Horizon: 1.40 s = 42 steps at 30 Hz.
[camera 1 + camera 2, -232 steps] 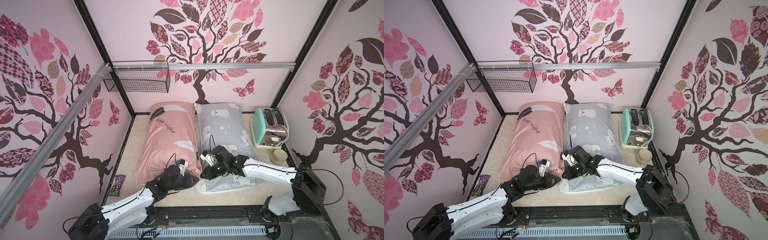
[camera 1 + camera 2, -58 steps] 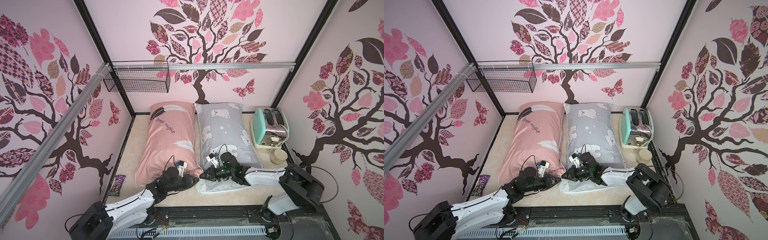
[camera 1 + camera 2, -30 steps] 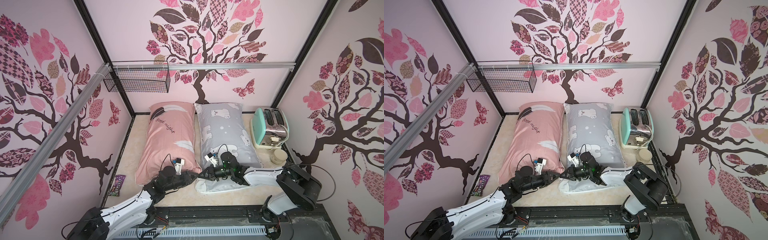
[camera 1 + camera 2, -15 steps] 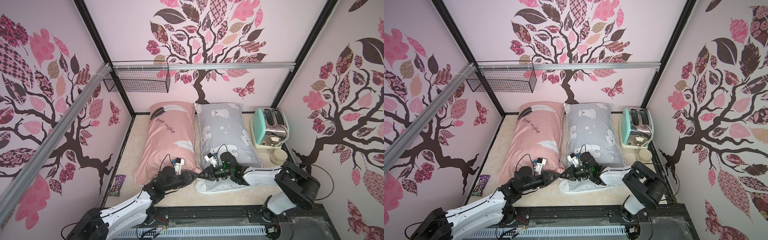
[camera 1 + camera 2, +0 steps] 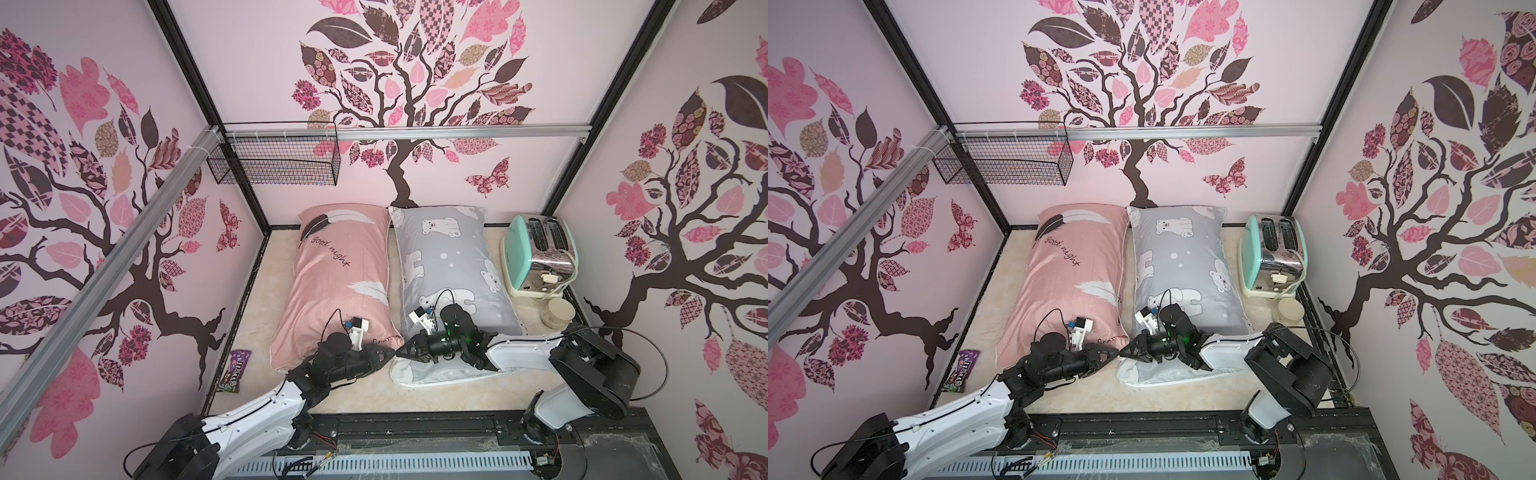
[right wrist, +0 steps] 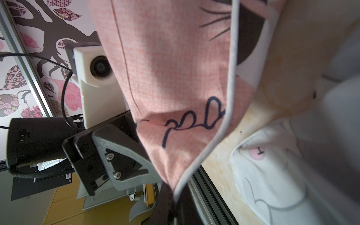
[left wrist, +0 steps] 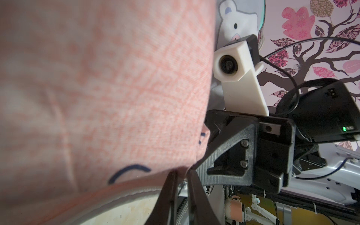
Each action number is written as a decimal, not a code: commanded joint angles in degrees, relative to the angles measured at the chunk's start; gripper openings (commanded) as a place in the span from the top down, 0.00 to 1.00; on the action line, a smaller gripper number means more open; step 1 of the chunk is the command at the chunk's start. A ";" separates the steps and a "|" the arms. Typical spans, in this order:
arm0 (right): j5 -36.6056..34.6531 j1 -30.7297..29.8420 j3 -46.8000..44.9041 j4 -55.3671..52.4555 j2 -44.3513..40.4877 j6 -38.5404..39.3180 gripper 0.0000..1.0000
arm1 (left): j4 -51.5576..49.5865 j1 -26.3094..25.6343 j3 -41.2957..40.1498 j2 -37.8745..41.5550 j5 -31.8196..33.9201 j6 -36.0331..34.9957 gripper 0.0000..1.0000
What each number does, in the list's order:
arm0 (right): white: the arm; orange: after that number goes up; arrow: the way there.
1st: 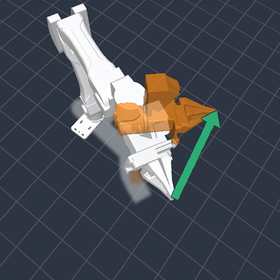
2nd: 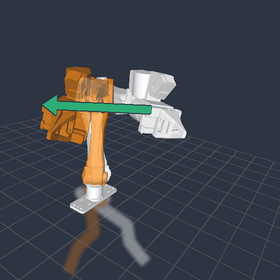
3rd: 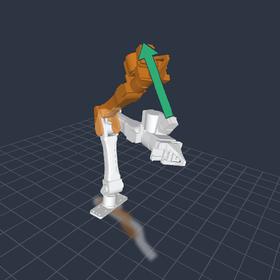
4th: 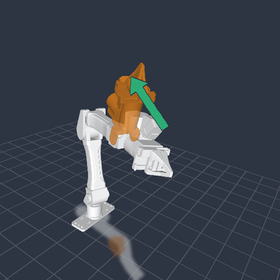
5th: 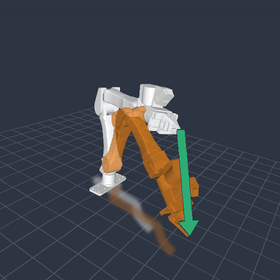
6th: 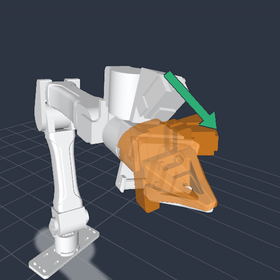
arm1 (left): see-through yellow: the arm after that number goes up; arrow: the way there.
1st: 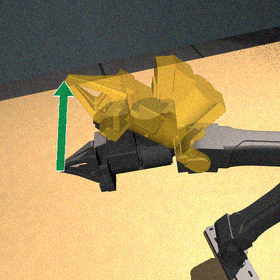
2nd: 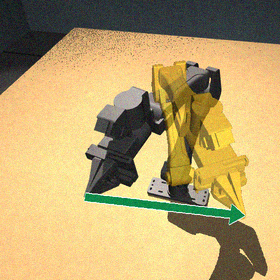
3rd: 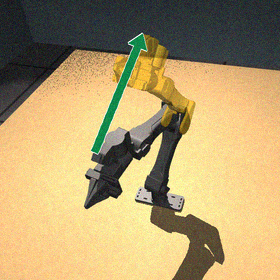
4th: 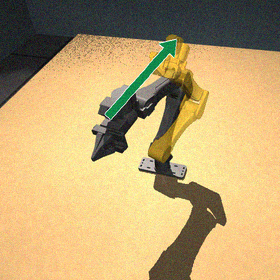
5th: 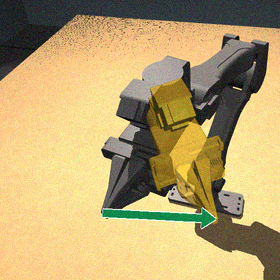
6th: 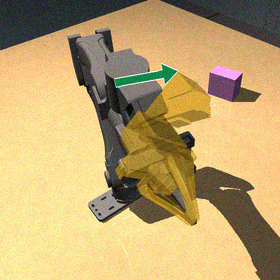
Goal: Zip up pillowcases
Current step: Zip the zipper on the pillowcase.
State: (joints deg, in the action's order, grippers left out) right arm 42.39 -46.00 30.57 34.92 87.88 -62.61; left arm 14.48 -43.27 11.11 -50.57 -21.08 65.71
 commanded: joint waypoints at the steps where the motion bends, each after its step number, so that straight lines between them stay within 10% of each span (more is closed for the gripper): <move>1: -0.20 0.03 1.47 0.49 0.71 0.73 1.00 | -0.32 -0.06 0.31 -0.23 -0.45 -1.07 0.90; 20: -2.18 4.80 5.96 -18.33 -10.49 10.46 1.00 | -26.02 3.89 4.06 10.81 10.02 -7.21 1.00; 30: -1.96 20.82 20.80 -42.43 -17.45 27.25 1.00 | -50.65 4.27 7.99 16.63 20.96 -10.91 1.00; 42: -3.04 28.25 29.15 -44.97 -13.59 31.56 1.00 | -59.57 1.24 7.68 19.09 26.44 -7.64 1.00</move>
State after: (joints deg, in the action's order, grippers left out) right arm 40.82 -19.62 56.05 -11.09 73.76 -33.47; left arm -39.44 -40.69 18.52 -31.94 2.13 57.23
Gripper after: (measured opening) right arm 0.054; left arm 0.039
